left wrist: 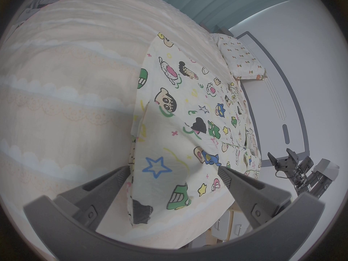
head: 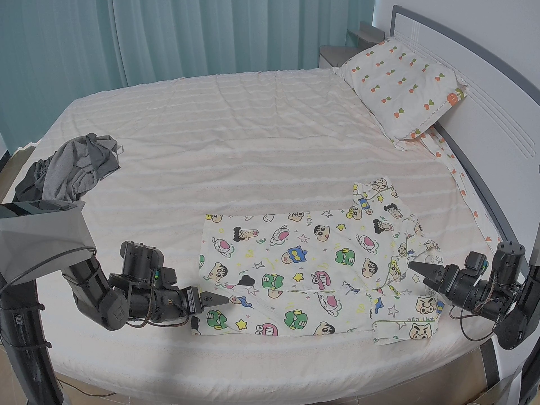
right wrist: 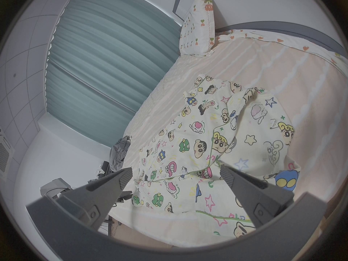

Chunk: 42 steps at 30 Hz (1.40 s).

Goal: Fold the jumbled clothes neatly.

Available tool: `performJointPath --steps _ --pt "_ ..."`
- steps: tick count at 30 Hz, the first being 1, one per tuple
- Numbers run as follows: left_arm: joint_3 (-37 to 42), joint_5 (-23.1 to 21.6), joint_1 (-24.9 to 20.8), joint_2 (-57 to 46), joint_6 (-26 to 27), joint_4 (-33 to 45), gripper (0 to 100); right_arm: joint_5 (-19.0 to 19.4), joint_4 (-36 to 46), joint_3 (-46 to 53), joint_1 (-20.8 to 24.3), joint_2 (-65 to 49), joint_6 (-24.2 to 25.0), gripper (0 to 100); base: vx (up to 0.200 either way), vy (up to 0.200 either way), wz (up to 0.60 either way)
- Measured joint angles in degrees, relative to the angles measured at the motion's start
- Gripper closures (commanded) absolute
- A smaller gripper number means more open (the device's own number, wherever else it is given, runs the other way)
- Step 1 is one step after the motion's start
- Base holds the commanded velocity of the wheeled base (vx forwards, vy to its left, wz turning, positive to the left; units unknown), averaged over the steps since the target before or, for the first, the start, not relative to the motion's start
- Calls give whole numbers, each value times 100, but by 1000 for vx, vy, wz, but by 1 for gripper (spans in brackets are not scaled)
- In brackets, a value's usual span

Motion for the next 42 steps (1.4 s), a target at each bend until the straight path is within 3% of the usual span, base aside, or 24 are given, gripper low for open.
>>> performJointPath --steps 15,16,42 --pt "6 -18 -2 17 -35 -6 0 2 -2 -5 0 82 -7 0 0 0 0" --pt "6 -16 -2 20 -35 -6 100 0 -2 -5 0 88 -7 0 0 0 0" --pt "651 123 9 -316 10 -4 100 -6 -2 0 0 148 -13 0 0 0 0"
